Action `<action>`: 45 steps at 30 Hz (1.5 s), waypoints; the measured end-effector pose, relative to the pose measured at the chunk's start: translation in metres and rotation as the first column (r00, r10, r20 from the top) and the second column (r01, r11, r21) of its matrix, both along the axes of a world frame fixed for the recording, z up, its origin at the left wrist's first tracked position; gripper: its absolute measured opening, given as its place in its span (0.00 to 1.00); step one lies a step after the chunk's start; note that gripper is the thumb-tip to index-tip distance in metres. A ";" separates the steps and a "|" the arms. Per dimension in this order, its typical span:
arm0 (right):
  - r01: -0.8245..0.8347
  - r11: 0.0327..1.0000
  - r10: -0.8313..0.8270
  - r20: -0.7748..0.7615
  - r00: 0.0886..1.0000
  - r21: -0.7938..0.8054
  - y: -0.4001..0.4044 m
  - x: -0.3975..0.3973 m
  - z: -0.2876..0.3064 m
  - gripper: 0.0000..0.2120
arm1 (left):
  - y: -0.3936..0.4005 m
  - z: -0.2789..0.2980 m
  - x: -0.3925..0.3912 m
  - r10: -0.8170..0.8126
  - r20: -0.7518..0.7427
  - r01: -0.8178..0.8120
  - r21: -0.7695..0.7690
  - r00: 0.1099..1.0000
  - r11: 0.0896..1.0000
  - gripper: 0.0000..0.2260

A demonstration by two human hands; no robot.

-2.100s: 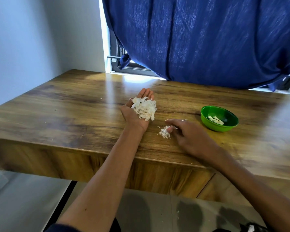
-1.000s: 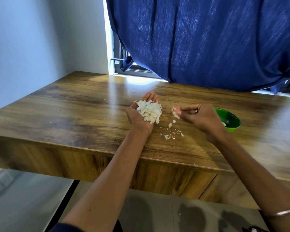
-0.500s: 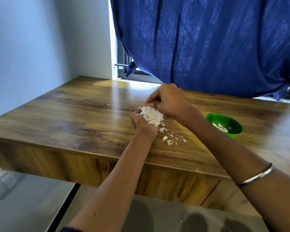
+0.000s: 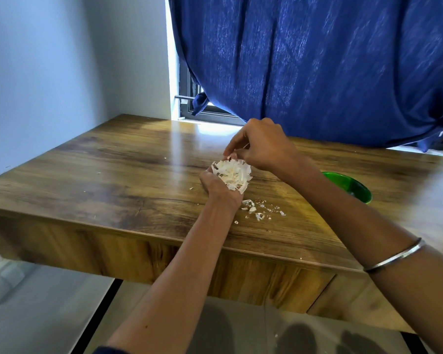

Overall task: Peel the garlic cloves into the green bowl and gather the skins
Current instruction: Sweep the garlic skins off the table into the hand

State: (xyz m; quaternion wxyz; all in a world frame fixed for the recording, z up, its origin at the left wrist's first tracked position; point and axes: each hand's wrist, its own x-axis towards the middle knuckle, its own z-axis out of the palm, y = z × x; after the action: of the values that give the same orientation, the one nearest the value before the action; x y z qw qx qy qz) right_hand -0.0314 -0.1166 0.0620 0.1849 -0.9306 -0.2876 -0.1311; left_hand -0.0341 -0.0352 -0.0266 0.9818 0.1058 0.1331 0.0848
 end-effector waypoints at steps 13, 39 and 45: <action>-0.013 0.997 0.016 -0.033 0.999 0.078 -0.007 0.003 0.009 0.07 | -0.001 0.005 -0.003 -0.013 0.085 0.019 -0.077 0.996 0.997 0.24; 0.145 0.938 -0.076 -0.221 0.972 0.314 -0.053 0.018 -0.068 0.06 | 0.031 0.026 0.004 -0.035 0.125 0.052 -0.138 0.992 0.989 0.27; -0.140 0.980 0.151 -0.073 0.986 0.141 0.013 -0.004 -0.092 0.09 | 0.054 0.042 0.005 -0.005 0.135 0.015 -0.075 0.991 0.997 0.26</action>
State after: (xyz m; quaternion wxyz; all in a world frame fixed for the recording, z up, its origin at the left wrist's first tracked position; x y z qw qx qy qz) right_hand -0.0352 -0.1034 -0.0297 0.2685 -0.8970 -0.3374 -0.0975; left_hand -0.0296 0.0191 0.0154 0.9923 0.0630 0.0689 0.0818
